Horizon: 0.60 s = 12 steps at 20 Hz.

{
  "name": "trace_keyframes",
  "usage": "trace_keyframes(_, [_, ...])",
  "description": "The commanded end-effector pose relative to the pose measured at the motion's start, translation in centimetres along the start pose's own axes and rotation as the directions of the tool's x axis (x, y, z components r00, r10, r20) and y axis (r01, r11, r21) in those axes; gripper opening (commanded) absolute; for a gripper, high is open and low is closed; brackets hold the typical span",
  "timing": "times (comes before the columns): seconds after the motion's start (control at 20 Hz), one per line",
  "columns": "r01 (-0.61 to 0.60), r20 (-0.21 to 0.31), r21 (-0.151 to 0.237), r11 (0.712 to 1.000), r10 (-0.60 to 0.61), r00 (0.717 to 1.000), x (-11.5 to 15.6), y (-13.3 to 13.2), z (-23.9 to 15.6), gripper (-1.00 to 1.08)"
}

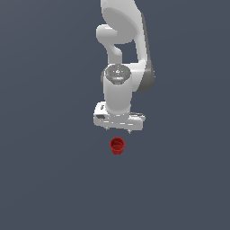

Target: Pick up the object and move it to a goal position.

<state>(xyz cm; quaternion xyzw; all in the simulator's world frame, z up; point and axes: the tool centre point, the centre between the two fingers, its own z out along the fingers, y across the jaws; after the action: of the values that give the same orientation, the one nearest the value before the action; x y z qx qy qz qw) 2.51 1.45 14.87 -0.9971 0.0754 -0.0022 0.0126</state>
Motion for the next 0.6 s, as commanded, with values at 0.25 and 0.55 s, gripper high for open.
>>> trace_keyframes(0.25, [-0.165,0.000,-0.012,0.986,0.165,0.986,1.8,0.0,2.6,1.00])
trace_keyframes(0.55, [-0.259,-0.003,-0.020,0.966,0.259,0.966,2.7,-0.1,4.2,1.00])
